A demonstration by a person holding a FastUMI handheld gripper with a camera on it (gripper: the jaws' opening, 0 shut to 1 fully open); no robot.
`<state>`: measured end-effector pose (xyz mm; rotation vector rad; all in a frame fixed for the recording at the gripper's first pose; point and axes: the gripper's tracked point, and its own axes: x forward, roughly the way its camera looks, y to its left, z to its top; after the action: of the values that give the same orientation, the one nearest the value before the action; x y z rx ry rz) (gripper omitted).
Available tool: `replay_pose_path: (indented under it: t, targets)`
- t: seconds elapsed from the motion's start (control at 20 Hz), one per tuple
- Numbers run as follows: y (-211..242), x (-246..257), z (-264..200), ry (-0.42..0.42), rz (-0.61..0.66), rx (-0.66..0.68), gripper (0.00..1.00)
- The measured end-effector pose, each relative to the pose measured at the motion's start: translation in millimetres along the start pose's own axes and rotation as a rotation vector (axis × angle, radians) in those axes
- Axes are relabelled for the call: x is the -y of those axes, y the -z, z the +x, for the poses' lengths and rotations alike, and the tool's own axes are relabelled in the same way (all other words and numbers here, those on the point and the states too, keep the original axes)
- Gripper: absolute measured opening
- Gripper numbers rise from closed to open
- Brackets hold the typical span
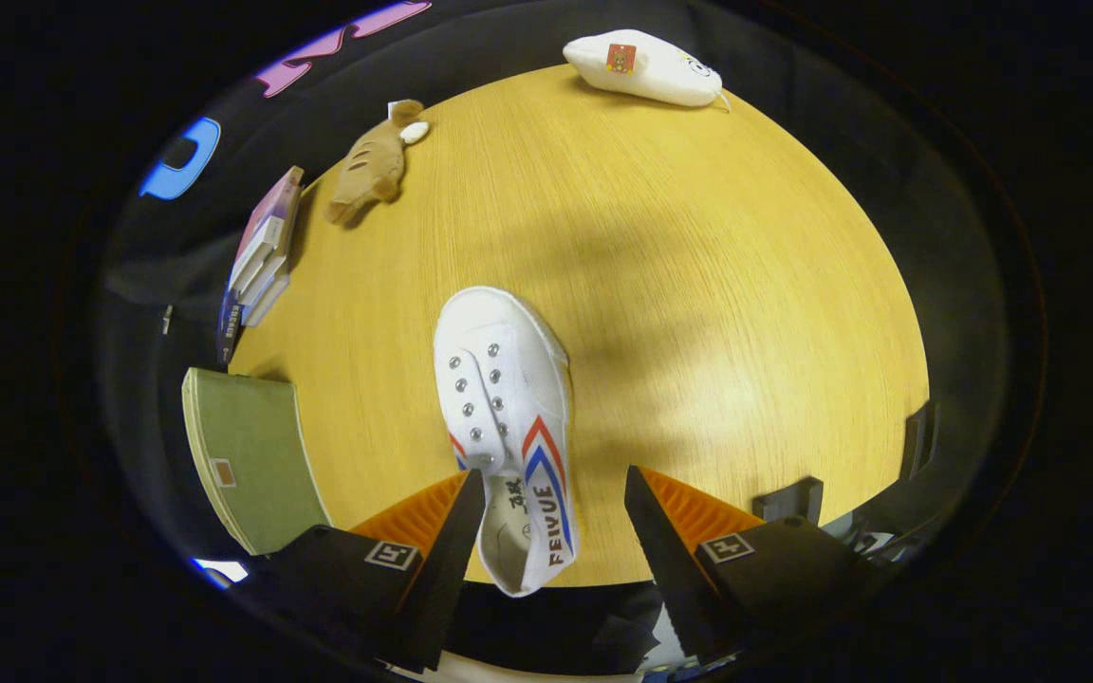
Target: Open the storage box then place both shoes into the box .Put the left shoe in first, then the right shoe, with the right side of both shoes facing outward in a uniform manner.
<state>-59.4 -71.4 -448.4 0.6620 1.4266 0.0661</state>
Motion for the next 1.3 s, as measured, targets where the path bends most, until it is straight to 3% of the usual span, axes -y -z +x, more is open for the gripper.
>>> replay_pose_path:
  t: [0.4,0.5,0.65,0.75,0.9,1.3]
  targets:
    - [-0.9,-14.0,33.4,-0.013,-0.039,-0.072,0.87]
    - [0.8,-15.8,37.4,0.001,-0.050,-0.091,0.76]
    - [-2.1,-9.7,34.8,0.020,-0.083,-0.095,0.24]
    - [-1.2,-12.8,32.1,-0.036,-0.020,-0.107,0.11]
    - [3.4,-27.4,23.9,-0.139,0.126,-0.118,0.11]
    - [-6.9,-21.6,16.1,-0.270,0.110,-0.033,0.11]
